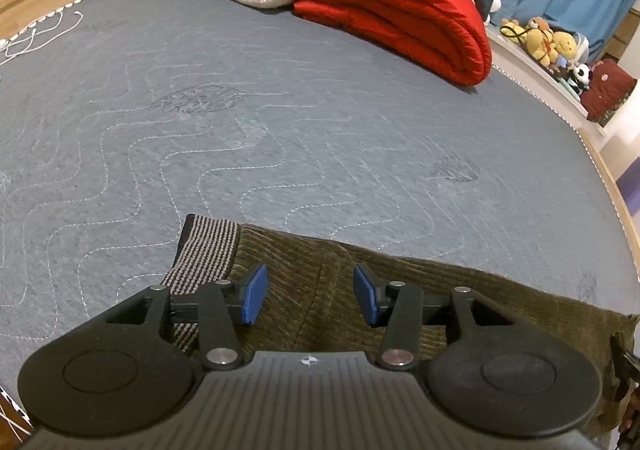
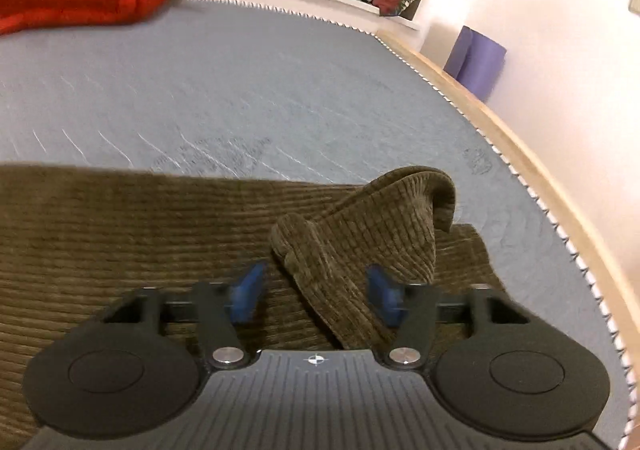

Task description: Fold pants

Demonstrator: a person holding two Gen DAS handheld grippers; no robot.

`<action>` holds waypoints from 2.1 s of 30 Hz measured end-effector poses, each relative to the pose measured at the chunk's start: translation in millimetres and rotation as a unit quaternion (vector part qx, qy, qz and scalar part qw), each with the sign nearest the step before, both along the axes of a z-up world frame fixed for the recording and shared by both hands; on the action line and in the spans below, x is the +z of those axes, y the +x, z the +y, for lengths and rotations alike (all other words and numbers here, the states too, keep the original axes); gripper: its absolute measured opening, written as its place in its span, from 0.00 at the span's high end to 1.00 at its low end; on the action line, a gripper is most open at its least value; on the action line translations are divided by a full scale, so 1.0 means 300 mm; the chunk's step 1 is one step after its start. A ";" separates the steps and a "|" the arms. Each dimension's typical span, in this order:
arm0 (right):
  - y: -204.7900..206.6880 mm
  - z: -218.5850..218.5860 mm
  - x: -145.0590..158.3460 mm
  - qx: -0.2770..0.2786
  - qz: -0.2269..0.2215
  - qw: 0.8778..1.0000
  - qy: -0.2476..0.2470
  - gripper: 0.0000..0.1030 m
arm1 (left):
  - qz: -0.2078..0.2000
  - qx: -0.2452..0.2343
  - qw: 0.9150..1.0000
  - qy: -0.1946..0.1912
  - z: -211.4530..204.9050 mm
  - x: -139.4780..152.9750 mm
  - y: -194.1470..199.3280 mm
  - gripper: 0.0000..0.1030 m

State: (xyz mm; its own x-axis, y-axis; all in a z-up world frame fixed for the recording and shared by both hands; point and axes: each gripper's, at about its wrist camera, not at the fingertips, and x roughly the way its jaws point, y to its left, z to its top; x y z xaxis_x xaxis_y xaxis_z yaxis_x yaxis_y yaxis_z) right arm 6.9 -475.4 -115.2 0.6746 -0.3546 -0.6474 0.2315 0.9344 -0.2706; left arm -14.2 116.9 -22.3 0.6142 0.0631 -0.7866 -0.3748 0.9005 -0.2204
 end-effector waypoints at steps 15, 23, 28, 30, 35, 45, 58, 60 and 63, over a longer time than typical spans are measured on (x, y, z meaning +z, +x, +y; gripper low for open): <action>-0.467 -0.585 0.045 -0.347 -0.189 0.869 0.299 0.92 | 0.017 -0.153 0.988 0.004 -0.162 -0.021 0.016 0.49; -0.504 -0.630 -0.044 -0.383 -0.174 0.833 0.358 0.63 | 0.035 -0.335 0.942 -0.002 -0.339 -0.080 -0.009 0.49; -0.460 -0.635 -0.053 -0.378 -0.157 0.842 0.351 0.74 | 0.069 -0.426 0.902 0.015 -0.438 -0.167 -0.042 0.49; -0.452 -0.642 -0.049 -0.378 -0.155 0.846 0.342 0.82 | 0.075 -0.441 0.893 0.039 -0.459 -0.198 -0.050 0.49; -0.479 -0.640 -0.028 -0.391 -0.183 0.832 0.350 0.85 | 0.107 -0.469 0.872 0.095 -0.472 -0.288 -0.063 0.49; -0.523 -0.607 0.042 -0.397 -0.227 0.817 0.351 0.85 | 0.079 -0.478 0.866 0.126 -0.444 -0.233 -0.097 0.93; -0.543 -0.612 -0.006 -0.477 -0.147 0.808 0.312 0.76 | 0.038 -0.511 0.857 0.050 -0.310 -0.148 -0.211 0.56; -0.555 -0.617 -0.008 -0.484 -0.151 0.804 0.311 0.70 | -0.001 -0.461 0.887 -0.016 -0.210 -0.078 -0.175 0.51; -0.564 -0.608 0.019 -0.482 -0.167 0.808 0.296 0.64 | -0.019 -0.378 0.925 -0.024 -0.091 -0.030 -0.133 0.51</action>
State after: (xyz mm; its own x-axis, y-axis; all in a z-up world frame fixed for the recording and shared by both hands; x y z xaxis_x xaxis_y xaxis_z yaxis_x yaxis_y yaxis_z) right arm -162.3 -657.9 -109.5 0.4424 -0.5132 -0.7354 0.8961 0.2201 0.3855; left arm -54.1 89.7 -31.3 0.4957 -0.4307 -0.7541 0.3680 0.8907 -0.2668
